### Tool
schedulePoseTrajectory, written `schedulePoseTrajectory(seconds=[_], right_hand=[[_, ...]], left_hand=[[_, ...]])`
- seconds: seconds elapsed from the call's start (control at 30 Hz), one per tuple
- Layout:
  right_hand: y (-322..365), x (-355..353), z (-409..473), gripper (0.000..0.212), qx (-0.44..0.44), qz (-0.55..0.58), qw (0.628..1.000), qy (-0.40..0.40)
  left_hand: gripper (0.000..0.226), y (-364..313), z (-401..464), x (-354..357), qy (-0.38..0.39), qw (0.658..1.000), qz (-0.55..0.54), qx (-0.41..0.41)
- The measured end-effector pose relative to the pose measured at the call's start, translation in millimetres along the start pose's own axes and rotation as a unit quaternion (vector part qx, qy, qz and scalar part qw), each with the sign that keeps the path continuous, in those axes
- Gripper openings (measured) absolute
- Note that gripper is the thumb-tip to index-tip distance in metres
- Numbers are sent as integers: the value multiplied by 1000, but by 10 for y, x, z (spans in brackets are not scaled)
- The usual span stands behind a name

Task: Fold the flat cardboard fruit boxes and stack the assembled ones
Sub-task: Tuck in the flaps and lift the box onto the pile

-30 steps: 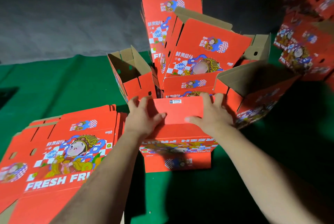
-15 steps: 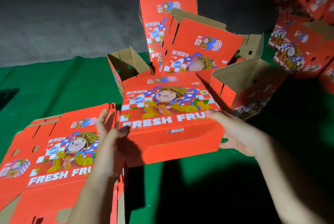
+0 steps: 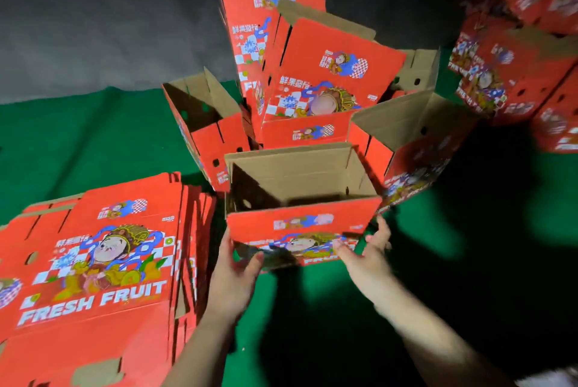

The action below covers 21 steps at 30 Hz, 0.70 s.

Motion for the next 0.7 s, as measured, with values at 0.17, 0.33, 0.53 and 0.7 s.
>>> schedulePoseTrajectory(seconds=[0.17, 0.33, 0.53, 0.7], right_hand=[[4, 315, -38, 99, -6, 125, 992, 33], [138, 601, 112, 101, -49, 106, 989, 92], [109, 512, 607, 128, -51, 102, 993, -19], [-189, -250, 1309, 93, 77, 190, 955, -214]], left_hand=[[56, -25, 129, 530, 61, 991, 116, -11], [93, -26, 466, 1040, 94, 993, -22, -64], [121, 74, 802, 698, 76, 990, -53, -104], [129, 202, 991, 859, 168, 982, -51, -75]])
Point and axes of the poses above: each hand's wrist, its own z-axis towards the middle knuckle, its own x-axis out of the palm, y = z × x, the point moved 6 cm from there along z, towards the middle knuckle, and after that the axes turned 8 degrees about -z, right-handed, at the moved point
